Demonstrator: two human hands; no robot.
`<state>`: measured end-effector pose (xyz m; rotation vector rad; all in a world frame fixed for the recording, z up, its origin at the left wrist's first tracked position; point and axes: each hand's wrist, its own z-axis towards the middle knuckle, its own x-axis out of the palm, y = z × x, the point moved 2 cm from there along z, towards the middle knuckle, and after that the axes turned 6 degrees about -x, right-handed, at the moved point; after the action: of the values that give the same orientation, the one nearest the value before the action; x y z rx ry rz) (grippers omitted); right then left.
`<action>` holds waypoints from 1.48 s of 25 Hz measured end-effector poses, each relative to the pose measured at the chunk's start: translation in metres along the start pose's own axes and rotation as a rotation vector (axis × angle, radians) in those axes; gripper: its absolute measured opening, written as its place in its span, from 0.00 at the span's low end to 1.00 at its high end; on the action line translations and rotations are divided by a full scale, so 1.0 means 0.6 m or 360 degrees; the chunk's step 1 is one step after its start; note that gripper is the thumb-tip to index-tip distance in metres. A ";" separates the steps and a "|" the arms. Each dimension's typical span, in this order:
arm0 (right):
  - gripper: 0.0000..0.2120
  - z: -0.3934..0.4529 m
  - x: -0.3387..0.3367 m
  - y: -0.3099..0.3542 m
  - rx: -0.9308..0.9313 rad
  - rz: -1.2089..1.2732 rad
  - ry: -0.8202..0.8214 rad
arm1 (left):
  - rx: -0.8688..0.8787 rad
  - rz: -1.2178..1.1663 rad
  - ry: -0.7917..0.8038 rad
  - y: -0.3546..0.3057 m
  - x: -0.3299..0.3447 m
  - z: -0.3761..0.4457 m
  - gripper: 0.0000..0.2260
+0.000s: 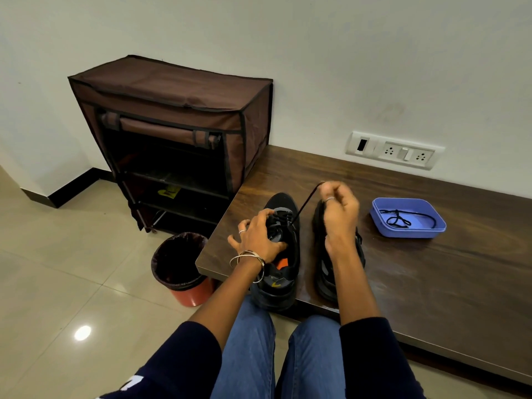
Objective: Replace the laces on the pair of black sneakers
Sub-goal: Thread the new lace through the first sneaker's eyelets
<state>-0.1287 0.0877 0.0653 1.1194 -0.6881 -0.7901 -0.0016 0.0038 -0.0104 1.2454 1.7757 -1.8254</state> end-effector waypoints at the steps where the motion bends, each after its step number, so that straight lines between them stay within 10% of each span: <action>1: 0.11 0.006 -0.002 0.024 -0.0037 0.0336 -0.0022 | -0.0012 -0.0039 -0.0008 0.001 -0.001 -0.001 0.35; 5: 0.06 0.014 0.000 0.055 -0.0099 0.0502 0.0033 | -0.0029 -0.0164 -0.0026 0.006 0.002 0.002 0.40; 12: 0.17 -0.004 0.016 -0.076 0.0235 -0.1417 0.0824 | -0.0063 -0.0338 -0.0059 0.007 0.000 0.000 0.47; 17: 0.02 0.001 0.007 -0.078 0.0366 -0.1371 0.0788 | -0.0083 -0.0351 -0.0051 0.007 -0.001 -0.002 0.48; 23: 0.10 0.035 -0.025 0.051 0.0167 -0.0073 0.0137 | -0.0081 -0.0349 -0.0068 0.007 0.000 -0.003 0.48; 31: 0.11 0.014 0.014 -0.064 0.0368 -0.1507 0.0952 | -0.0082 -0.0317 -0.0064 0.005 -0.001 -0.004 0.46; 37: 0.13 0.009 0.001 -0.046 0.0177 -0.1070 0.0614 | -0.0101 -0.0330 -0.0060 0.007 0.001 -0.002 0.47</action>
<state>-0.1386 0.0782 0.0408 1.5812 -0.0134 -1.0623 0.0015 0.0045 -0.0131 1.0295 1.9898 -1.8705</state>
